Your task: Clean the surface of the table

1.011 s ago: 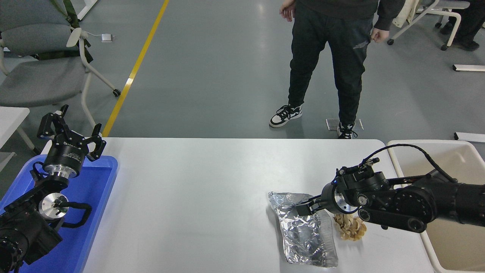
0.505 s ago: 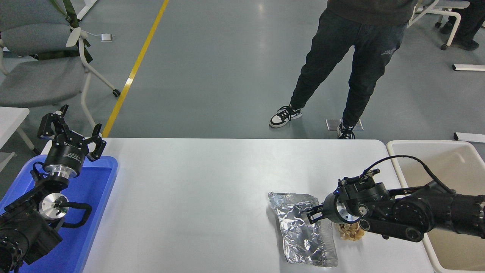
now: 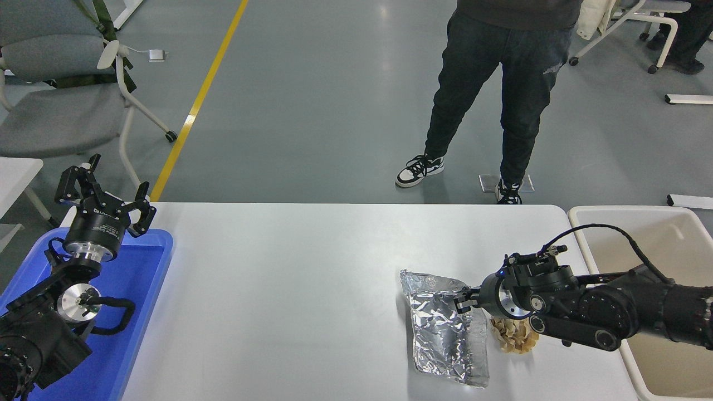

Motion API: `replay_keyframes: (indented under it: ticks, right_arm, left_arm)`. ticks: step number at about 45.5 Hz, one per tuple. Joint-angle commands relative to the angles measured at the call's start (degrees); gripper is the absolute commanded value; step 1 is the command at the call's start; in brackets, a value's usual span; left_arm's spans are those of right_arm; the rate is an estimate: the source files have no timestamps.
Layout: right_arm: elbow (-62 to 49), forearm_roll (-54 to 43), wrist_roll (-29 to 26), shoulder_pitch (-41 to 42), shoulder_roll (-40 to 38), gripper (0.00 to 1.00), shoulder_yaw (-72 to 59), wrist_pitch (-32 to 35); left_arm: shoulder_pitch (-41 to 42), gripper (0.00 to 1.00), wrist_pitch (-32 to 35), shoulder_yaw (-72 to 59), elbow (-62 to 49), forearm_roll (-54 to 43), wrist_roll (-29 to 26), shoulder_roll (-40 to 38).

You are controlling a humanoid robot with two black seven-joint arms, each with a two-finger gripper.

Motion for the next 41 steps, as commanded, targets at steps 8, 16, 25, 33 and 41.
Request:
replay_keyframes:
  ticks: [8, 16, 25, 33, 41]
  right_arm:
    - [6.0, 6.1, 0.0, 6.4, -2.7, 0.00, 0.1, 2.8]
    - [16.1, 13.9, 0.0, 16.5, -9.1, 0.00, 0.2, 8.8]
    - [22.2, 17.2, -0.6, 25.5, -13.6, 0.00, -0.8, 12.3]
    - [26.1, 17.6, -1.4, 36.5, -16.4, 0.00, -3.5, 14.4]
    - [26.4, 21.1, -1.4, 43.7, -20.4, 0.00, -3.2, 21.3]
  left_arm:
    - [0.0, 1.00, 0.0, 0.0, 0.1, 0.0, 0.0, 0.0]
    - [0.0, 1.00, 0.0, 0.0, 0.1, 0.0, 0.0, 0.0]
    - [0.0, 1.00, 0.0, 0.0, 0.0, 0.0, 0.0, 0.0]
    - [0.0, 1.00, 0.0, 0.0, 0.0, 0.0, 0.0, 0.0]
    - [0.0, 1.00, 0.0, 0.0, 0.0, 0.1, 0.0, 0.0]
